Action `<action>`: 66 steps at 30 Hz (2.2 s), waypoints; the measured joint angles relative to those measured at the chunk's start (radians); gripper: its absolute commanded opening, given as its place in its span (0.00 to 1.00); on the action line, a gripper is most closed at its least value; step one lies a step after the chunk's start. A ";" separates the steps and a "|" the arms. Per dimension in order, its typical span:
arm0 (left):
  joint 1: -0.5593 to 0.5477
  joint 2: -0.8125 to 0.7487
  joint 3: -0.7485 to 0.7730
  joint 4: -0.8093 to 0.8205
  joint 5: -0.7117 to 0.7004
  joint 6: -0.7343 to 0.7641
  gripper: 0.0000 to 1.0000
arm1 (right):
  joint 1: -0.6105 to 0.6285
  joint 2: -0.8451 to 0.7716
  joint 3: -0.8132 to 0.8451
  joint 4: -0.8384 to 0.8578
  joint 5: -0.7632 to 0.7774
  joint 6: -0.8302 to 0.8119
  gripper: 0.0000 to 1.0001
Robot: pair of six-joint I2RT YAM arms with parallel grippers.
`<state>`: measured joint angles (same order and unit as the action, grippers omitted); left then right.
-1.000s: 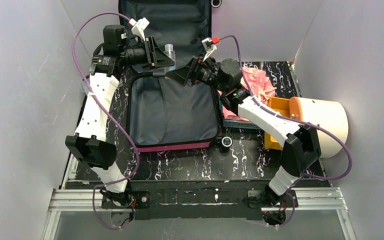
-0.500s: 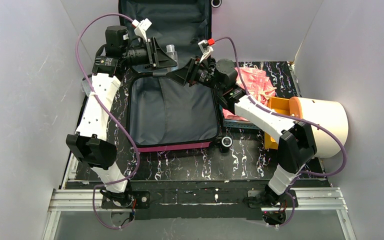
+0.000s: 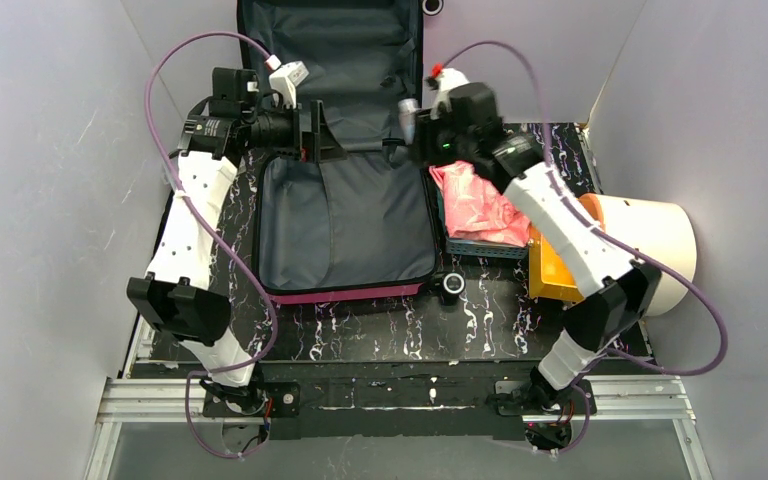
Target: Open, take out, and arrange the luggage
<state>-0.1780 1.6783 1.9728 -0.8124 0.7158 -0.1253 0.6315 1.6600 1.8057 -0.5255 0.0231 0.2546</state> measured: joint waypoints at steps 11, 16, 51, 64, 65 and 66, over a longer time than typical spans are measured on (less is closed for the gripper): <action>0.001 -0.046 -0.114 -0.108 -0.048 0.174 0.98 | -0.301 -0.121 -0.055 -0.661 0.460 -0.196 0.01; 0.001 -0.045 -0.127 -0.123 -0.045 0.195 0.98 | -0.311 -0.177 -0.159 -0.742 0.541 -0.231 0.01; 0.001 -0.003 -0.126 -0.146 -0.040 0.197 0.98 | -0.232 -0.290 -0.394 -0.602 0.479 -0.455 0.66; 0.001 0.000 -0.124 -0.146 -0.039 0.208 0.98 | -0.081 -0.230 -0.515 -0.506 0.417 -1.110 0.65; 0.001 0.000 -0.124 -0.146 -0.039 0.209 0.98 | -0.092 -0.212 -0.520 -0.497 0.428 -1.137 0.65; 0.001 0.000 -0.124 -0.146 -0.037 0.210 0.98 | -0.100 -0.200 -0.528 -0.491 0.434 -1.156 0.65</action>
<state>-0.1768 1.6783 1.8492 -0.9581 0.6785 0.0849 0.5320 1.4601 1.2781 -1.0168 0.4568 -0.9012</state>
